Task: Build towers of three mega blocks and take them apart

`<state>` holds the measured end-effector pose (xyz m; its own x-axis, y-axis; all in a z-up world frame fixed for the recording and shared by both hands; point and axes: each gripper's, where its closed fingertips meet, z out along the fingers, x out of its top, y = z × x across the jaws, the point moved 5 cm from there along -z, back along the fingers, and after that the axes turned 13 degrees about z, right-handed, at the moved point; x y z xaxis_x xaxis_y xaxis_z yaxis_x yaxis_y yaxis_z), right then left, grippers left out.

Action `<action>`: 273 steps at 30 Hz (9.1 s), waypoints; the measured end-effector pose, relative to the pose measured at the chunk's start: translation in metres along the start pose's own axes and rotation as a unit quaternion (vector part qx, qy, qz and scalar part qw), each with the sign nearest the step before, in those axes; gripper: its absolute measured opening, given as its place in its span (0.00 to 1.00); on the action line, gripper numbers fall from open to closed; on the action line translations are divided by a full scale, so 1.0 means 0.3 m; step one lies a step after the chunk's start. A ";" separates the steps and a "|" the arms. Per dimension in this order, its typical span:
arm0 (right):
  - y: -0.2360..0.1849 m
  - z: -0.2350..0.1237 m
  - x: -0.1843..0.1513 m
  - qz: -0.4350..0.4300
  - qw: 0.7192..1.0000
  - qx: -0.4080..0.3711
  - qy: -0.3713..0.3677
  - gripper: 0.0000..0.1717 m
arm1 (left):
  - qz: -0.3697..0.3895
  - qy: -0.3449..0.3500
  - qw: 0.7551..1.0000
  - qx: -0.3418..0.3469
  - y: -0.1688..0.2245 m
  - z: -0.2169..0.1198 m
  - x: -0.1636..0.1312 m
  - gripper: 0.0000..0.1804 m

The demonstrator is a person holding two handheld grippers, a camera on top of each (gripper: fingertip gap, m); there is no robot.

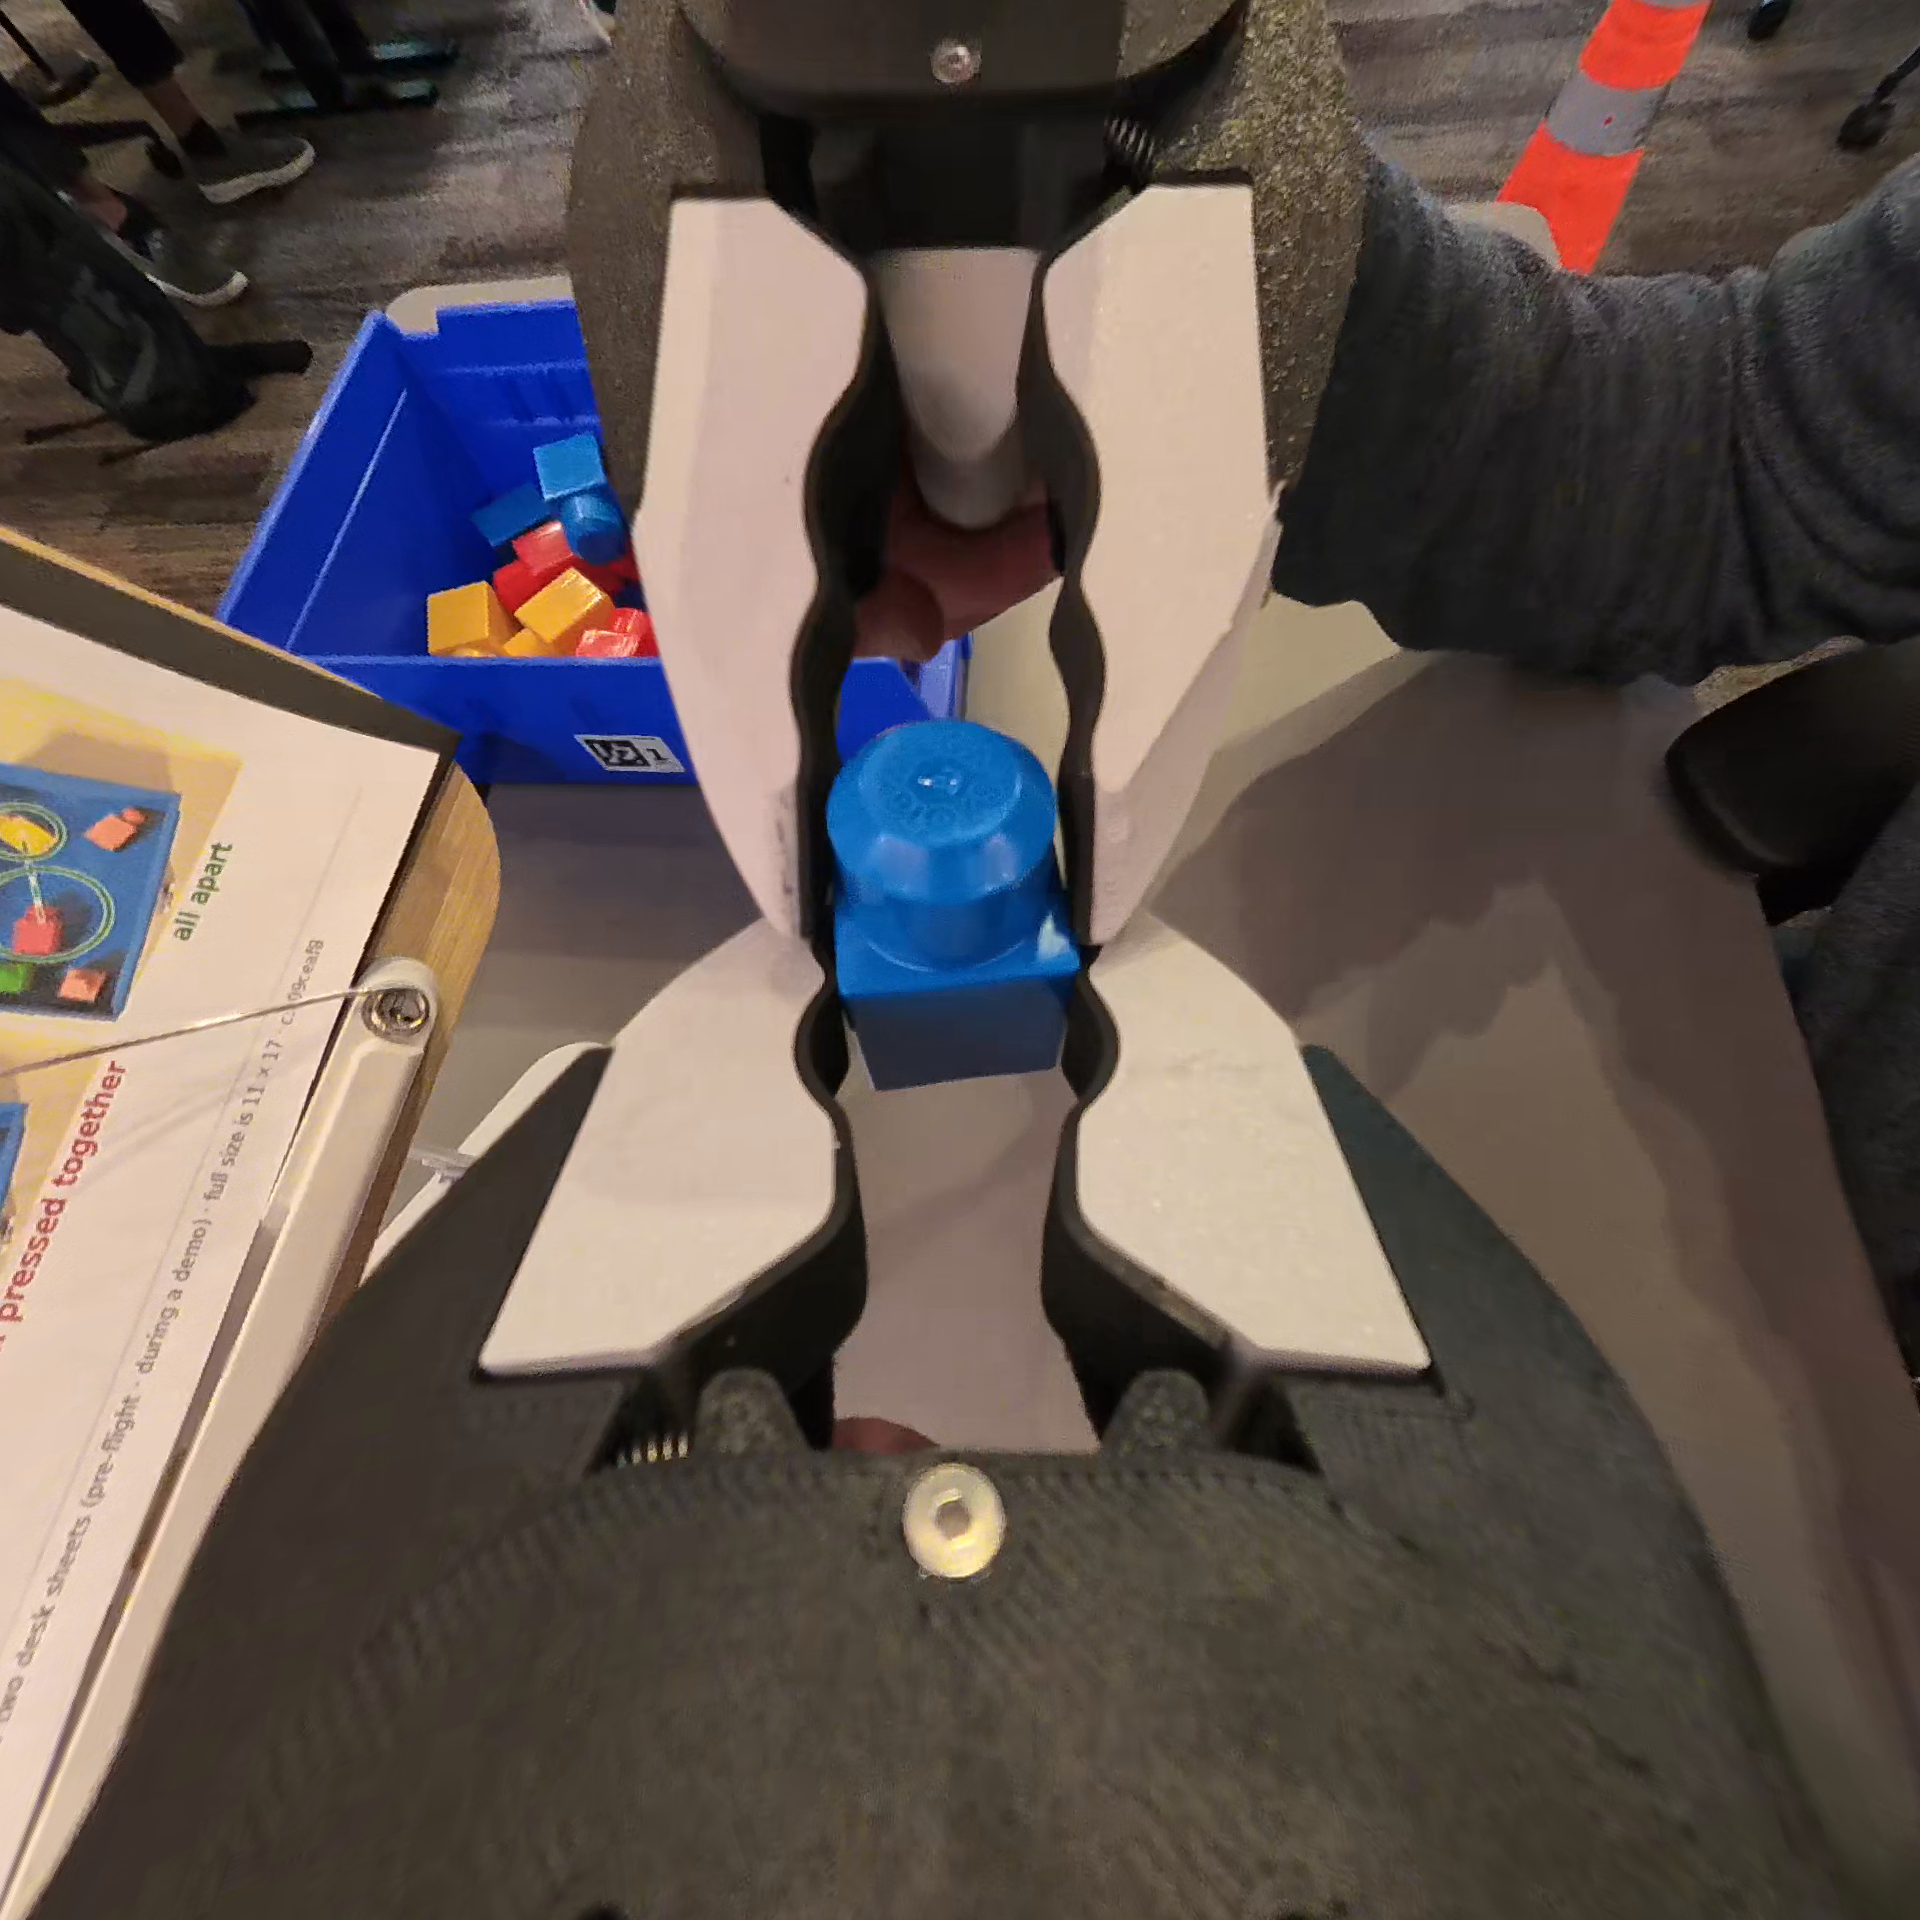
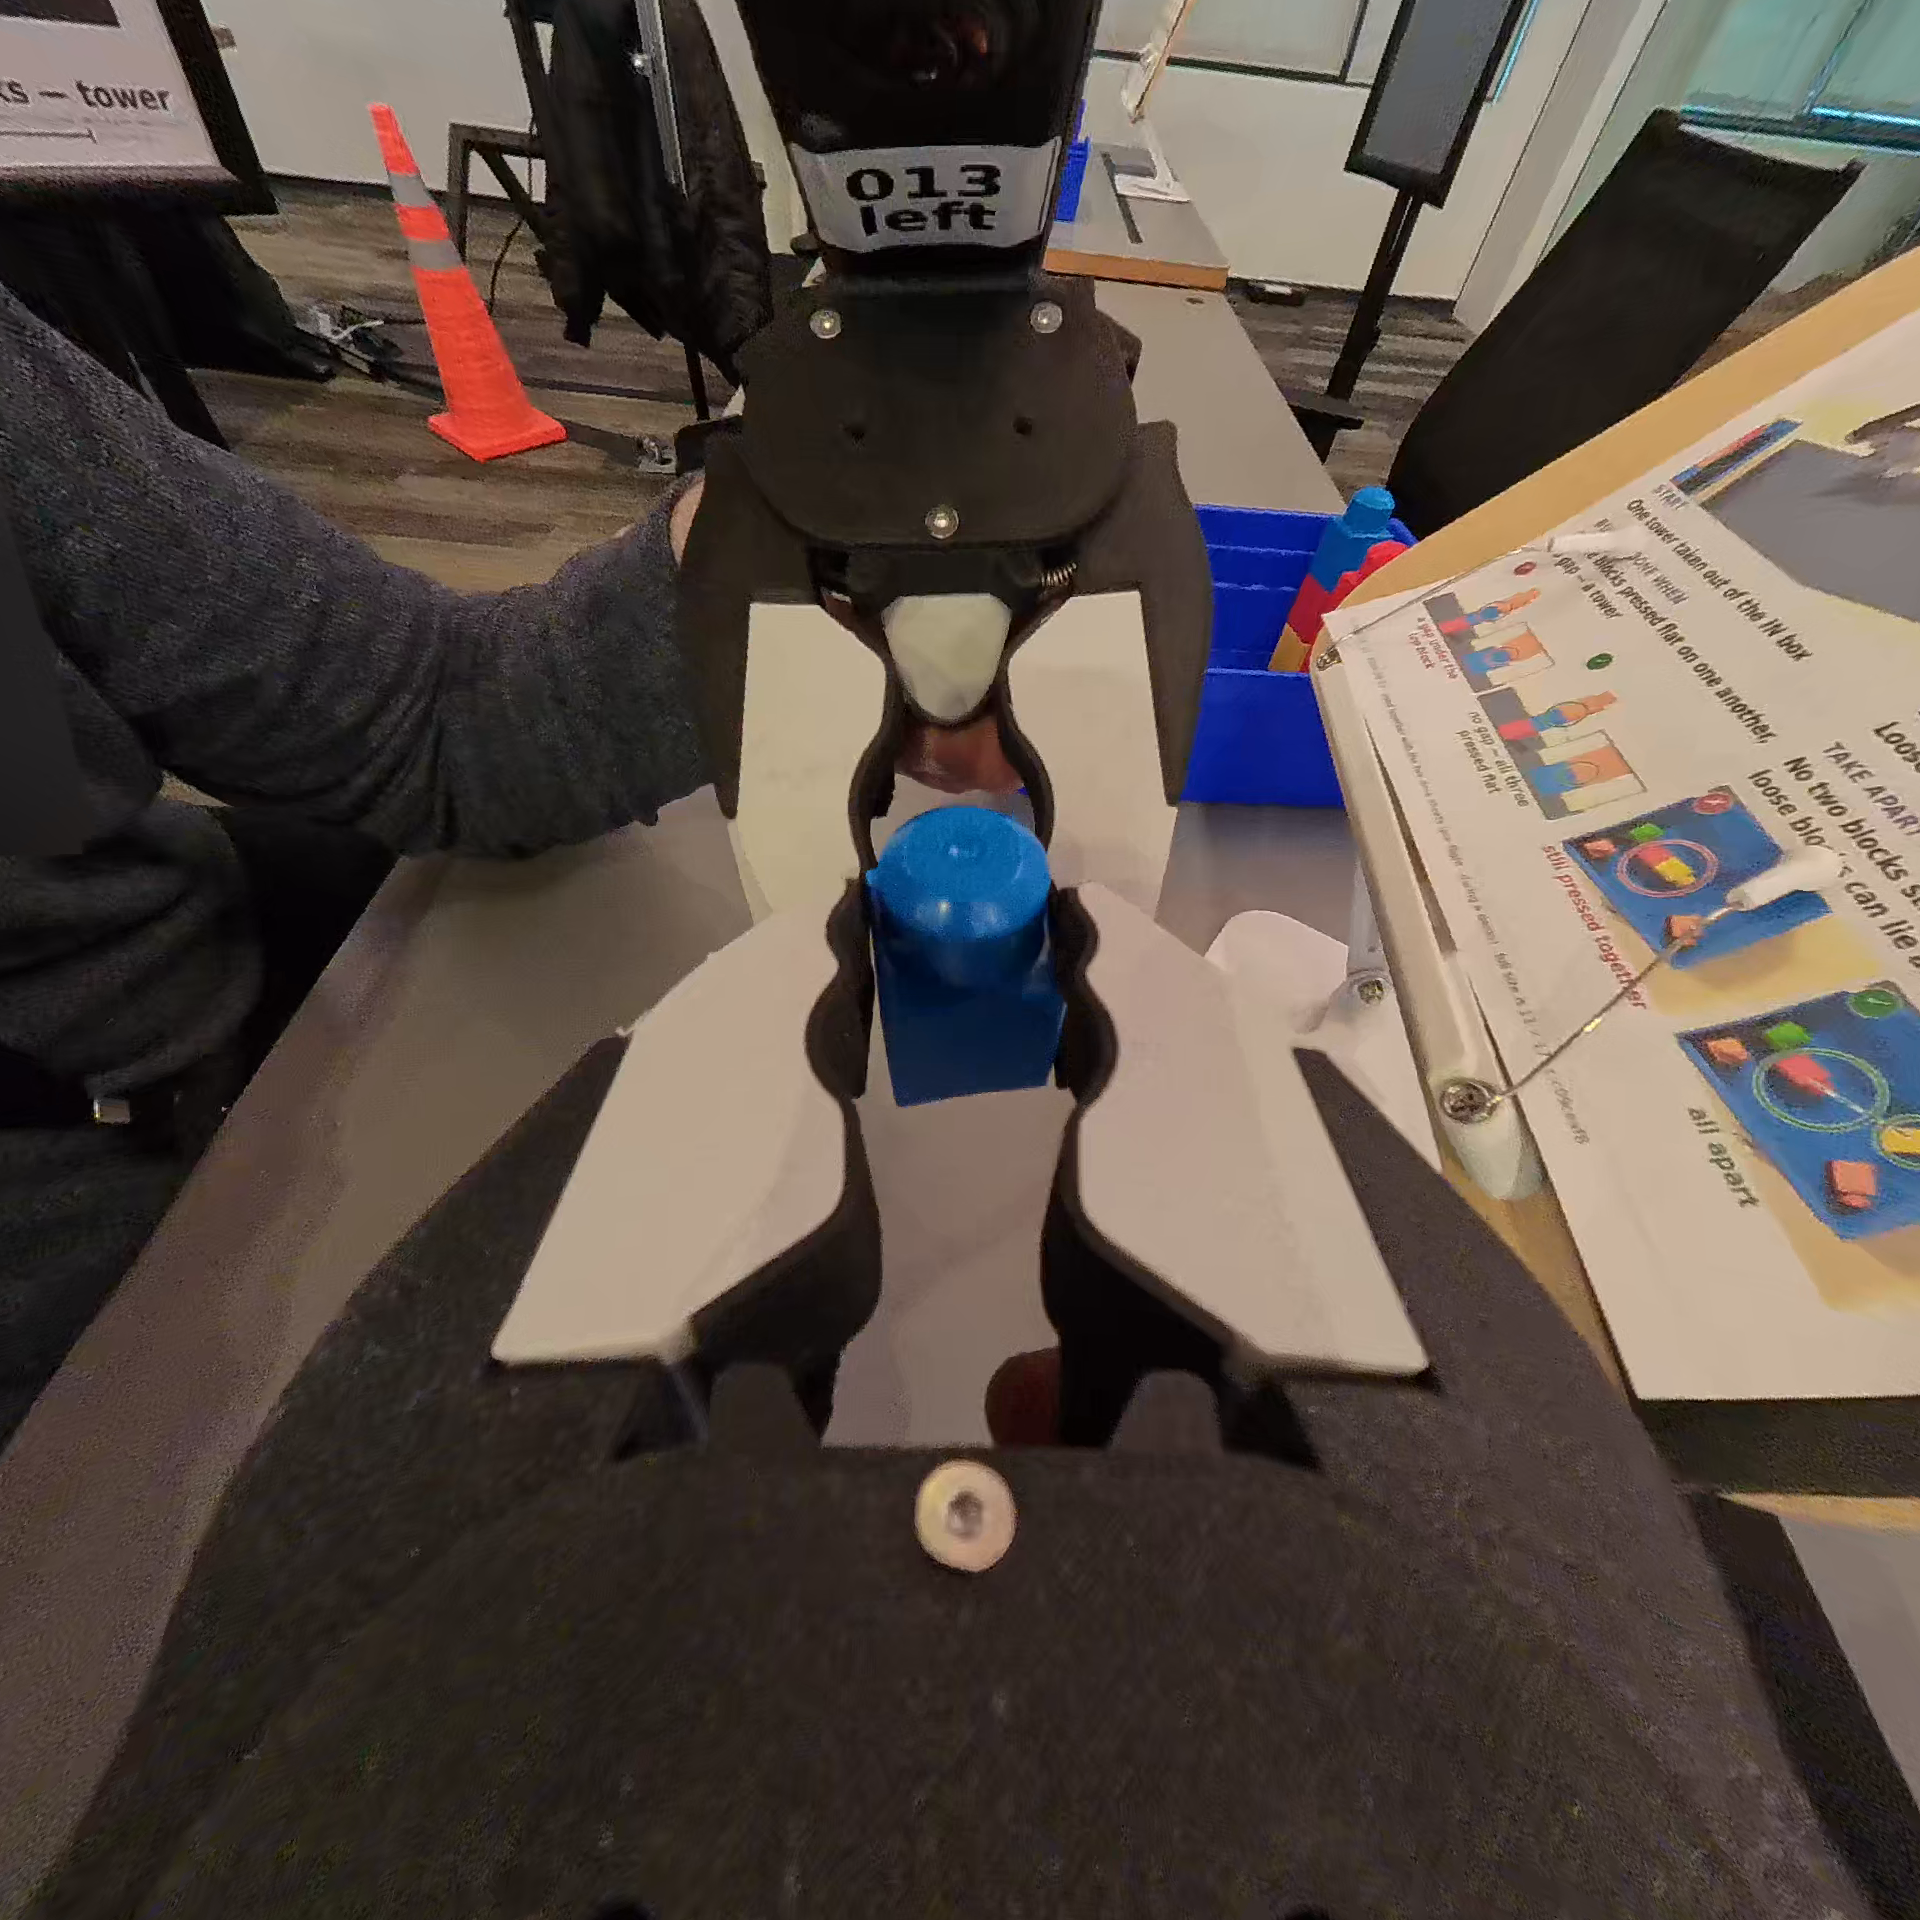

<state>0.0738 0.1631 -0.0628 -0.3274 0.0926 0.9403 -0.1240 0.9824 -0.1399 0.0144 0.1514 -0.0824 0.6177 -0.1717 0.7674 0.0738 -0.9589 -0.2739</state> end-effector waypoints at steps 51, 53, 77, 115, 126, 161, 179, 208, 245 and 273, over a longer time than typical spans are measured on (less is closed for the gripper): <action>0.264 -0.148 -0.063 0.078 0.964 -0.255 -0.007 0.24 | -0.377 -0.214 0.743 0.509 -0.482 -0.733 -1.141 0.42; 0.264 -0.142 -0.065 0.079 0.964 -0.253 -0.008 0.24 | -0.404 -0.199 0.742 0.497 -0.502 -0.721 -1.165 0.40; -0.025 0.089 0.077 0.003 0.995 -0.028 0.097 0.29 | -0.048 -0.070 0.991 0.104 -0.016 -0.360 -0.164 0.21; 0.004 -0.053 0.135 0.049 0.978 0.002 0.201 0.21 | -0.017 -0.087 0.996 -0.022 0.013 -0.039 -0.113 0.20; 0.311 -0.481 -0.065 0.116 0.940 -0.311 0.083 0.21 | -0.024 -0.073 0.997 -0.020 0.007 -0.049 -0.105 0.20; 0.107 -0.204 0.072 0.028 0.986 -0.130 0.103 0.19 | -0.038 -0.059 0.997 -0.035 0.006 0.045 -0.091 0.20; 0.052 -0.130 0.012 0.007 0.998 -0.060 0.017 0.30 | -0.038 -0.019 0.999 -0.012 -0.014 0.030 -0.056 0.20; 0.343 -0.457 -0.140 0.113 0.937 -0.329 -0.005 0.26 | -0.100 -0.080 0.963 0.235 -0.135 -0.454 -0.227 0.22; 0.109 -0.065 0.012 0.021 0.992 -0.119 0.029 0.25 | -0.248 -0.102 0.891 0.366 -0.284 -0.813 -0.642 0.22; 0.012 0.021 0.090 0.046 0.986 0.009 0.159 0.21 | -0.033 -0.040 0.998 -0.048 0.008 -0.045 -0.099 0.34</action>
<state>0.0585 0.1680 -0.0397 -0.0290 0.2293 0.9729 -0.1258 0.9648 -0.2311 -0.0142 0.1512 -0.0979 0.6753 -0.0933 0.7316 0.0432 -0.9853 -0.1655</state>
